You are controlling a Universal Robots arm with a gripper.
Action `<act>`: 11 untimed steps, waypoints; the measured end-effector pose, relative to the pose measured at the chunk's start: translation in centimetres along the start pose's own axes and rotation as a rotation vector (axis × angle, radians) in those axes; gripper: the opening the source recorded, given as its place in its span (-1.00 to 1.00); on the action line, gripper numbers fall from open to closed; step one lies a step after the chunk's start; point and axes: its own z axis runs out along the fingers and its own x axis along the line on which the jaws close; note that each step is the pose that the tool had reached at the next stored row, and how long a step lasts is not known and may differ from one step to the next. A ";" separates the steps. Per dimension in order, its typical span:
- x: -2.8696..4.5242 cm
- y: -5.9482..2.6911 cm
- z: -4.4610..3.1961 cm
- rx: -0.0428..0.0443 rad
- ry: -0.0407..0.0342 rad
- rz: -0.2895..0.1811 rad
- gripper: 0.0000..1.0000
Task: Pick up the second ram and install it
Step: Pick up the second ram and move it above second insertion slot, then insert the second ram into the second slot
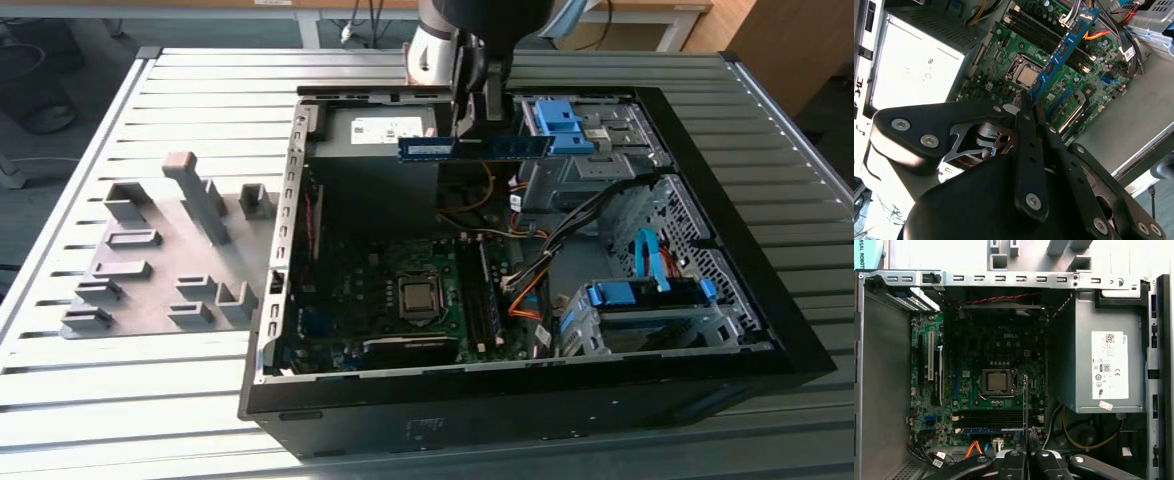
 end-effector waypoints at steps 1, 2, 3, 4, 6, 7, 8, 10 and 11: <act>0.00 0.00 0.00 0.0000 0.0000 0.000 -0.72; 0.00 0.00 0.00 0.0000 0.0000 0.000 -0.72; 0.00 -0.01 0.00 0.0000 0.0000 0.000 -0.72; 0.00 -0.01 0.00 0.0001 0.0000 0.000 -0.72; 0.00 -0.01 0.00 0.0000 0.0000 0.000 -0.72; 0.00 -0.01 0.00 0.0000 0.0000 0.000 -0.72; 0.00 -0.02 0.00 0.0001 -0.0001 0.000 -0.72; 0.00 -0.03 0.00 0.0002 -0.0002 0.002 -0.72; 0.00 -0.04 0.01 0.0004 -0.0002 0.010 -0.72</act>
